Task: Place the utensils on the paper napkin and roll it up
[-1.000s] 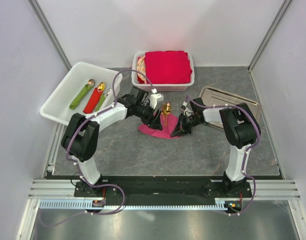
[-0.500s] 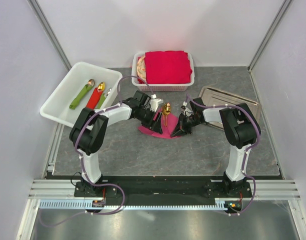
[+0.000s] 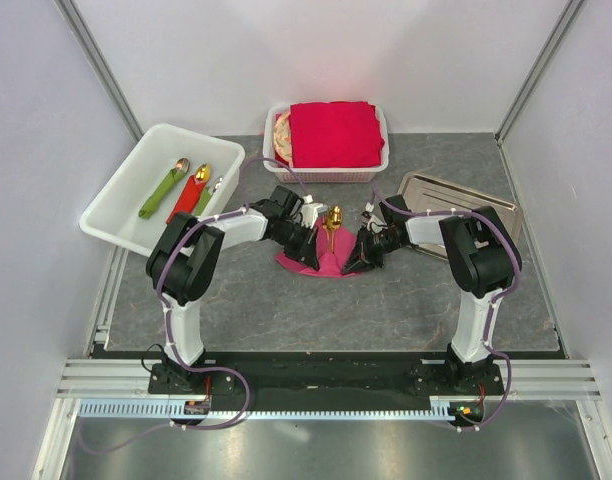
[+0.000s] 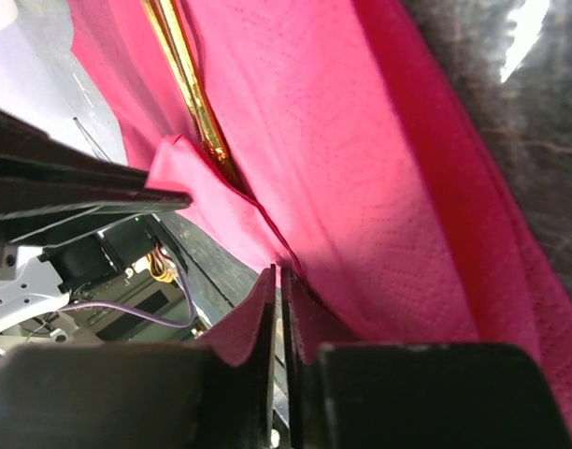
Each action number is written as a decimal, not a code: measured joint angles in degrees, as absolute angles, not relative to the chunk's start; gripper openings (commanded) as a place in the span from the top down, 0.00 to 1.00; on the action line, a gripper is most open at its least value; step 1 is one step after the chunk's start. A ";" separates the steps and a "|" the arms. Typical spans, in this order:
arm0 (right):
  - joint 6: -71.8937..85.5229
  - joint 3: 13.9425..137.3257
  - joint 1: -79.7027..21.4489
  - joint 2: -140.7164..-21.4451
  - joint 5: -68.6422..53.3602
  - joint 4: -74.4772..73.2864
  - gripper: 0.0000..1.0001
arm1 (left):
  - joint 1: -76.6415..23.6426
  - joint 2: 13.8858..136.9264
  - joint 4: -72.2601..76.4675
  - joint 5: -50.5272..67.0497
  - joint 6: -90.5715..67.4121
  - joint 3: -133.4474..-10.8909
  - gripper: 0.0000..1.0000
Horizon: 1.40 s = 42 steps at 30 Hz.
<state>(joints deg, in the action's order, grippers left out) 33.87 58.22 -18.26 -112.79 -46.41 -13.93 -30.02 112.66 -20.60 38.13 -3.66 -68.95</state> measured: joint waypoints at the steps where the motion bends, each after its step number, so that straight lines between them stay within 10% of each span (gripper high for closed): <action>1: 33.69 58.22 -18.28 -112.64 -46.48 -14.00 0.81 | -30.04 112.95 -20.53 38.13 -3.73 -68.95 0.98; 23: 32.75 58.17 -21.06 -109.84 -45.91 -14.24 0.83 | -30.04 114.89 -21.15 39.11 -4.03 -70.57 0.98; 32: 32.82 58.15 -20.80 -111.72 -44.51 -14.22 1.00 | -28.36 114.96 -20.91 40.25 -4.67 -70.63 0.66; 42: 32.88 58.04 -20.78 -111.72 -44.53 -14.20 1.00 | -24.82 104.01 -18.92 43.88 -6.37 -66.30 0.62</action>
